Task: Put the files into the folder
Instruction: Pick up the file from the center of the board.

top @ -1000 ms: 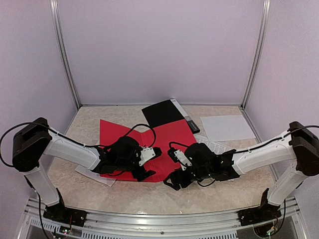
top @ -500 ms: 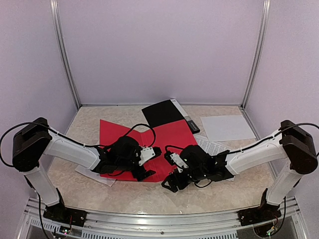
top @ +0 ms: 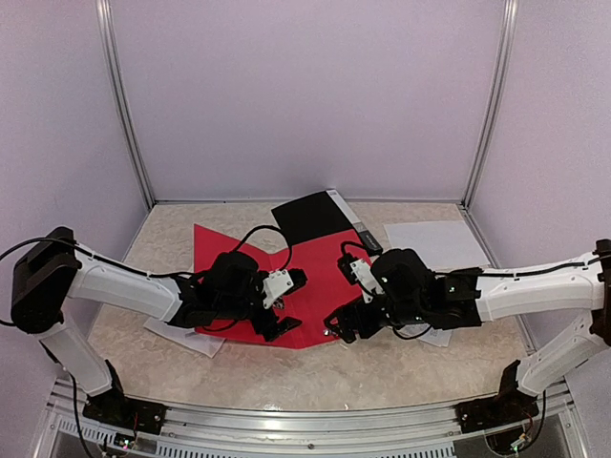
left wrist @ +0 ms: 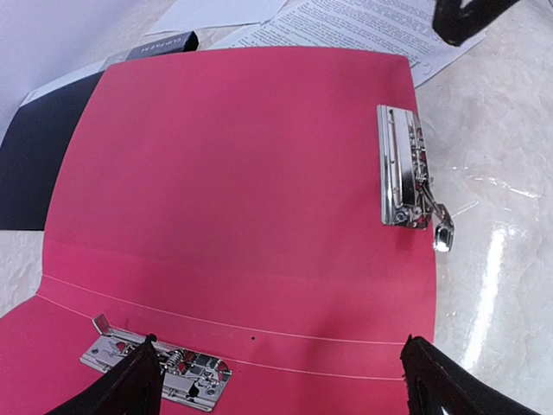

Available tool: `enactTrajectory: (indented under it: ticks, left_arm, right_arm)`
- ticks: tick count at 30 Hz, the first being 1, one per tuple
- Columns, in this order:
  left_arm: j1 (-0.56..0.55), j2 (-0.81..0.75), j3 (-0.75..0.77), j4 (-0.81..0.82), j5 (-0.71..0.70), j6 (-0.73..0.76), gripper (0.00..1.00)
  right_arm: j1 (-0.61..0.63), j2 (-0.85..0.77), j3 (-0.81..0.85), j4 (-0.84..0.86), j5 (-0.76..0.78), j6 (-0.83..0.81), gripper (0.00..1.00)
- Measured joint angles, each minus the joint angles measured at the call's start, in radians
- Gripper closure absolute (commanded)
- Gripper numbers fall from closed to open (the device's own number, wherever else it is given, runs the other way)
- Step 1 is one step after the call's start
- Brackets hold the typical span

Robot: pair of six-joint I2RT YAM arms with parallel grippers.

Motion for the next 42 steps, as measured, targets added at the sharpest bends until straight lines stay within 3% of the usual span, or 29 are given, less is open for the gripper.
enactTrajectory:
  ticks: [6,12,18,22,30,42]
  left_arm:
    - [0.0,-0.01,0.005,0.01,0.031,-0.024,0.05]
    - [0.0,-0.01,0.024,0.029,0.05,-0.034,0.05]
    - [-0.005,-0.006,0.043,0.053,0.072,-0.035,0.05]
    - [-0.009,-0.004,0.044,0.065,0.08,-0.035,0.05]
    - [-0.013,0.004,0.044,0.081,0.101,-0.038,0.05]
    - [-0.015,0.004,0.043,0.082,0.114,-0.039,0.05]
  right_arm:
    - [-0.18,-0.107,-0.027,-0.133,0.1,0.015,0.11]
    - [-0.477,-0.243,-0.086,-0.228,0.139,0.009,0.12]
    - [-0.765,-0.206,-0.087,-0.258,0.06,-0.086,0.12]
    - [-0.885,-0.135,-0.085,-0.277,-0.004,-0.16,0.12]
    - [-1.023,-0.019,-0.065,-0.299,-0.104,-0.264,0.17]
    - [-1.095,0.111,-0.065,-0.268,-0.216,-0.289,0.31]
